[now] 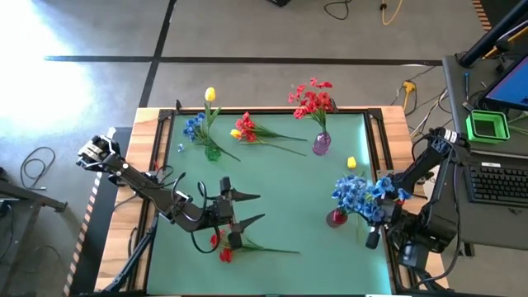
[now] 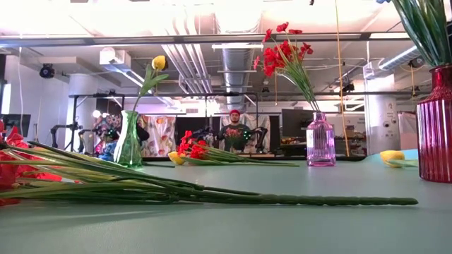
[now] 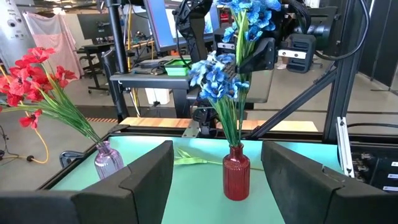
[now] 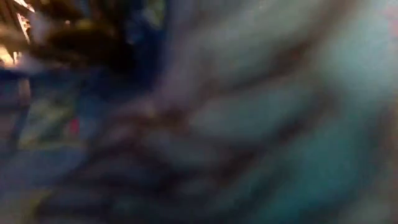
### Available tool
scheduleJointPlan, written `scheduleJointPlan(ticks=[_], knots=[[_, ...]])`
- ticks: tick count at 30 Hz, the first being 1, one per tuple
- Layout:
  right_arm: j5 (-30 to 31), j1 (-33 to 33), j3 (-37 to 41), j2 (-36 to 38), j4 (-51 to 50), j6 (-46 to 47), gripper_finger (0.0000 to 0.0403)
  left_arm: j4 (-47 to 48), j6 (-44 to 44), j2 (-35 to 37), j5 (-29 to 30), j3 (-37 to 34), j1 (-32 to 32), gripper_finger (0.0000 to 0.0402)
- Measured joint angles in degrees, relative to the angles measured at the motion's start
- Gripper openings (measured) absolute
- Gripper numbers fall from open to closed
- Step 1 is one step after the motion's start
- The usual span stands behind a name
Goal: Sort flowers into vase by color
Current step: Put the bottom blue flower into the red vase
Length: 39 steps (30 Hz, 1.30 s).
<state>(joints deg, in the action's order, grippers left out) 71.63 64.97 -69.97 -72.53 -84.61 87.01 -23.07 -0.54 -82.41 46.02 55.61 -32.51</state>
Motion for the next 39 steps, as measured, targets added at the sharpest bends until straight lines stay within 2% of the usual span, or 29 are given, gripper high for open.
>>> scheduleJointPlan(ticks=[12, 17, 24, 30, 39], knots=[[-0.3, 0.0, -1.6, 0.0, -0.3, -0.1, 0.0132, 0.2, 0.0, 0.0, 0.0, 0.0, 0.0, 0.023], [-1.6, 0.0, -2.3, 0.1, -0.5, -0.9, 0.0158, 0.4, 0.0, 0.0, 0.0, 0.0, 0.0, 0.023], [-7.2, 0.0, -3.6, 0.1, -0.5, -1.1, 0.0173, 0.4, 0.0, 0.0, 0.0, 0.0, 0.0, 0.023], [-14.2, 0.0, -3.8, 0.1, -0.6, -1.1, 0.0178, 0.5, 0.0, 0.0, 0.0, 0.0, 0.0, 0.023], [-17.6, 0.0, -5.1, 0.1, -0.6, -0.6, 0.0164, 0.5, 0.0, 0.0, 0.0, 0.0, 0.0, 0.023]])
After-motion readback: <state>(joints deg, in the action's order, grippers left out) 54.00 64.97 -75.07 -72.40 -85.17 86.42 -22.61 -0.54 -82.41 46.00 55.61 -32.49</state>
